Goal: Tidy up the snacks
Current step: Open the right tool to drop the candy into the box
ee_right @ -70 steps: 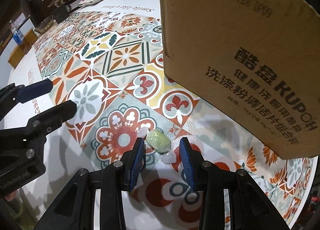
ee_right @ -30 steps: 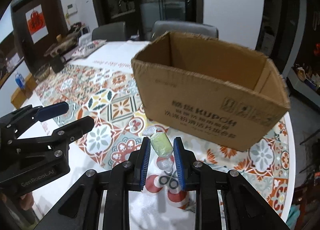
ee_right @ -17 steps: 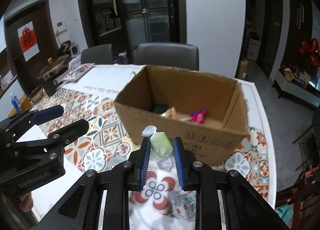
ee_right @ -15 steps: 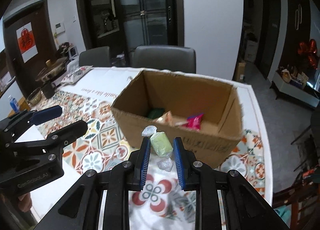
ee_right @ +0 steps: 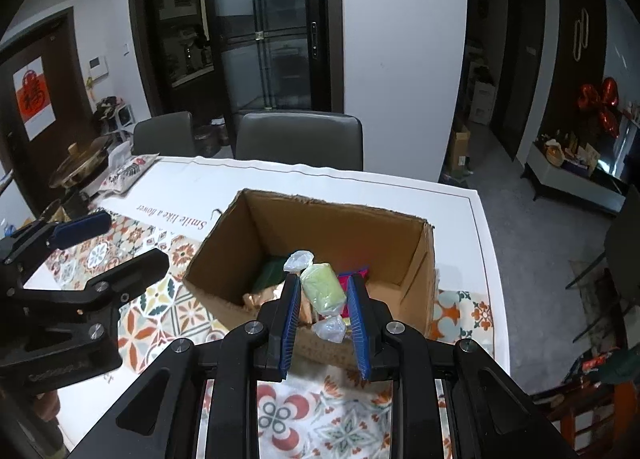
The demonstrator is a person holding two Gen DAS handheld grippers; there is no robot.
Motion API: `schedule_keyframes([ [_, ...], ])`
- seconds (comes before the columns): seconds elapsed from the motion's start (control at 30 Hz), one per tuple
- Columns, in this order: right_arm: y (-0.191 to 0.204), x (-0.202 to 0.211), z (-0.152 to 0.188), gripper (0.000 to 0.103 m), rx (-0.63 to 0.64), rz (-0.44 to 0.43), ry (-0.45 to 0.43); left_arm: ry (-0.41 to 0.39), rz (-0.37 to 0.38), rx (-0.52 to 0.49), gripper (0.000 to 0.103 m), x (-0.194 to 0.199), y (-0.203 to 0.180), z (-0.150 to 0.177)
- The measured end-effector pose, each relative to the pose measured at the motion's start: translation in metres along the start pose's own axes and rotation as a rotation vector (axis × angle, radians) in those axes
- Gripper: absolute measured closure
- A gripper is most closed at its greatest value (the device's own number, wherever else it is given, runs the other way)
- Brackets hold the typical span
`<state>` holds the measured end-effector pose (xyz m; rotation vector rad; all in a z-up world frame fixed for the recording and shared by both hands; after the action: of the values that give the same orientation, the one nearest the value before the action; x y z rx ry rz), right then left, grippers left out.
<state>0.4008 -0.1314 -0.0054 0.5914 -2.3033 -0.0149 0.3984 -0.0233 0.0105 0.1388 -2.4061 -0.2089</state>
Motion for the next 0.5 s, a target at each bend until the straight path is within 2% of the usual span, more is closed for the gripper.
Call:
schedule_keyframes([
  [0.33,-0.028,-0.024,-0.013,0.076,-0.039,0.036,0.04,0.052,-0.01,0.011,0.012,-0.022,-0.003,-0.01],
  [0.5,-0.037,-0.027,-0.007,0.059,-0.083,0.048,0.056,0.056,-0.028,0.002,0.012,-0.023,-0.004,-0.006],
])
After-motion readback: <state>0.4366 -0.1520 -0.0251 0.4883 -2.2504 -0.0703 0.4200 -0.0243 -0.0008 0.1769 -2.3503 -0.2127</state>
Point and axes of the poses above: each gripper's, at about its wrist camera, not at the fingertips, and x roughly against the way its jaws point, y to its left, z to its underside, the point moved 10 cm from there along -x, roughly the way its jaws point, and after that the axes turned 12 degrees about -z, right-handed, at the moved point
